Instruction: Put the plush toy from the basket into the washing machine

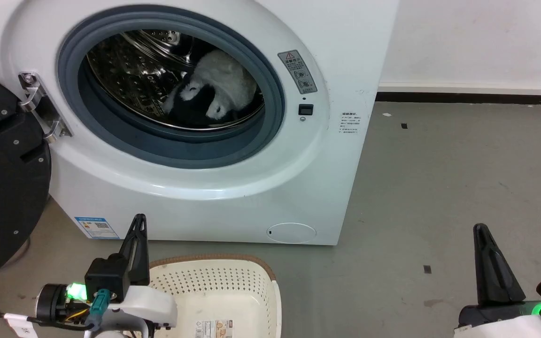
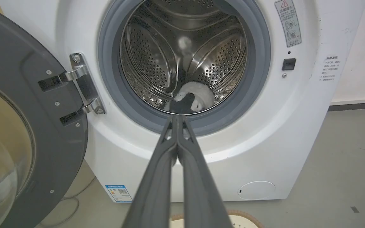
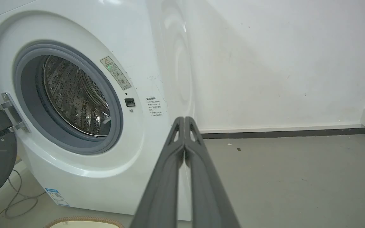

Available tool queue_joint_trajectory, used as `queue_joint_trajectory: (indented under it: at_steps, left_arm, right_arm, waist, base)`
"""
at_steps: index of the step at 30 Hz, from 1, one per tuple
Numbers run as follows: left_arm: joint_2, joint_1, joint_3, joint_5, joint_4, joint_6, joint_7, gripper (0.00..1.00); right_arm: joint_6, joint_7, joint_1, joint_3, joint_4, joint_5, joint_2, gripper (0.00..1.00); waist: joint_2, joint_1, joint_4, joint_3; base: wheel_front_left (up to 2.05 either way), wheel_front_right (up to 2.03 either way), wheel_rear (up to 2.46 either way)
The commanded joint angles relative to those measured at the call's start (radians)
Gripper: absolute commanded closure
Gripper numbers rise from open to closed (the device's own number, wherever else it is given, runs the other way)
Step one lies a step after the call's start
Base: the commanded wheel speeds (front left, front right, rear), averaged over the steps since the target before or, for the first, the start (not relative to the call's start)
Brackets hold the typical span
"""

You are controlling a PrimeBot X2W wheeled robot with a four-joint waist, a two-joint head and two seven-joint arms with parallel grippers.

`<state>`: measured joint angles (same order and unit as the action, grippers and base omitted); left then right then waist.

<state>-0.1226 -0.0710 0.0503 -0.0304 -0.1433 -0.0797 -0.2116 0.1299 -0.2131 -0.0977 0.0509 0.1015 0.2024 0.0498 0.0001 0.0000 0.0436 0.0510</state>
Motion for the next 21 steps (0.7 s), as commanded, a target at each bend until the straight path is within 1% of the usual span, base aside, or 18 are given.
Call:
queue_joint_trajectory:
  at_steps: [1, 21]
  left_arm:
    - [0.004, 0.013, -0.004, 0.004, 0.009, 0.004, 0.005, 1.0]
    - [0.018, 0.024, -0.013, 0.009, 0.036, 0.019, 0.046, 1.0]
  right_arm:
    - [0.0, 0.006, 0.015, -0.004, -0.007, -0.01, 0.0, 1.0]
    - [0.0, 0.047, 0.032, -0.013, -0.025, -0.048, 0.0, 1.0]
  waist:
    - [-0.0001, 0.0, -0.001, -0.001]
    - [-0.0001, 0.0, -0.009, -0.011]
  base:
    - [0.0, 0.0, 0.0]
    - [0.0, 0.0, 0.0]
